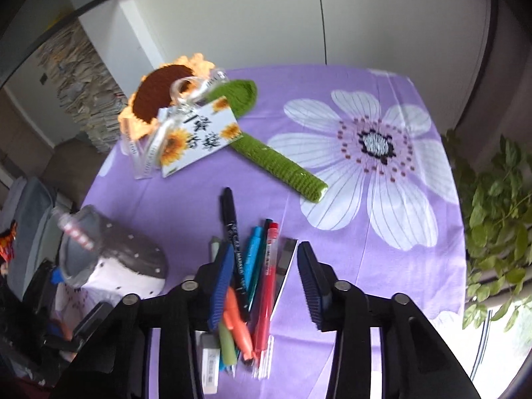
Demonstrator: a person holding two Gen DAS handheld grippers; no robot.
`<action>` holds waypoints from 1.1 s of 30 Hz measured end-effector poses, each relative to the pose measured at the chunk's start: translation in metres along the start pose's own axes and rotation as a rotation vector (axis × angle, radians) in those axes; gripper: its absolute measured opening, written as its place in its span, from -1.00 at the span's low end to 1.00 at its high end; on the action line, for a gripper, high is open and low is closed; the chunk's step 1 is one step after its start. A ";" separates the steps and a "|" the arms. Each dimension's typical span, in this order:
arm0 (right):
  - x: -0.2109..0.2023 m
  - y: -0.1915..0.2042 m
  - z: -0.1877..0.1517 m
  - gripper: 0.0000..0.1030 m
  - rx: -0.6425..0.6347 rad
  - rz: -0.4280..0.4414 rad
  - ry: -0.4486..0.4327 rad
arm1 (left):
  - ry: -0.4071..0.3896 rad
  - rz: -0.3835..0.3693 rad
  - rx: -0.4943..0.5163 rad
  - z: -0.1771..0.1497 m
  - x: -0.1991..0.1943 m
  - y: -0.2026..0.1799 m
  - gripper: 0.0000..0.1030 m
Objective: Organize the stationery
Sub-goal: 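Grasp the black marker with the right tool, then insert the black marker into the white pen cup with the right tool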
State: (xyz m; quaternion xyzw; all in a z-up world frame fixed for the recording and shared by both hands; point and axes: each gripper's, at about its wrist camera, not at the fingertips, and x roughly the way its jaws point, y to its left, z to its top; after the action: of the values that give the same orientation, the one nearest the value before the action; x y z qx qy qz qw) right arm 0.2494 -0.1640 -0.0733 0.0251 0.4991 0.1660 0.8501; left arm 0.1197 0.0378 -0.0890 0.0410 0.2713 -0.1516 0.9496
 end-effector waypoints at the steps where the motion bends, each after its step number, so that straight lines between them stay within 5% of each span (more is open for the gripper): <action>1: 0.004 -0.002 0.002 -0.29 0.012 0.010 0.009 | -0.005 0.000 0.003 0.001 -0.001 -0.001 0.59; 7: 0.028 0.017 0.022 -0.29 -0.076 0.041 0.049 | -0.003 0.025 -0.004 0.011 0.009 -0.002 0.58; 10: 0.044 0.032 0.034 -0.29 -0.135 0.019 0.083 | -0.006 0.019 -0.021 0.013 0.011 0.000 0.36; 19: 0.092 0.052 0.054 -0.31 -0.181 -0.014 0.192 | -0.010 0.001 -0.013 0.011 0.010 0.002 0.36; 20: 0.095 0.053 0.054 -0.39 -0.182 -0.019 0.195 | -0.011 0.002 -0.012 0.011 0.010 0.002 0.36; 21: 0.098 0.054 0.053 -0.69 -0.186 -0.018 0.200 | -0.011 0.002 -0.013 0.011 0.010 0.002 0.36; 22: 0.098 0.055 0.053 -0.69 -0.191 -0.020 0.199 | -0.011 0.002 -0.013 0.011 0.010 0.002 0.36; 27: 0.081 0.054 0.047 -0.70 -0.185 -0.025 0.153 | -0.010 0.004 -0.016 0.011 0.009 0.001 0.36; 33: 0.004 0.049 0.030 -0.71 -0.162 0.013 -0.029 | -0.008 0.009 -0.018 0.011 0.008 0.000 0.37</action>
State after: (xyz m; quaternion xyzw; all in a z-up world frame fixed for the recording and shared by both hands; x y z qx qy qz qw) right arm 0.2642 -0.1133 -0.0516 -0.0383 0.4715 0.2109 0.8554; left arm 0.1314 0.0340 -0.0842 0.0328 0.2687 -0.1451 0.9517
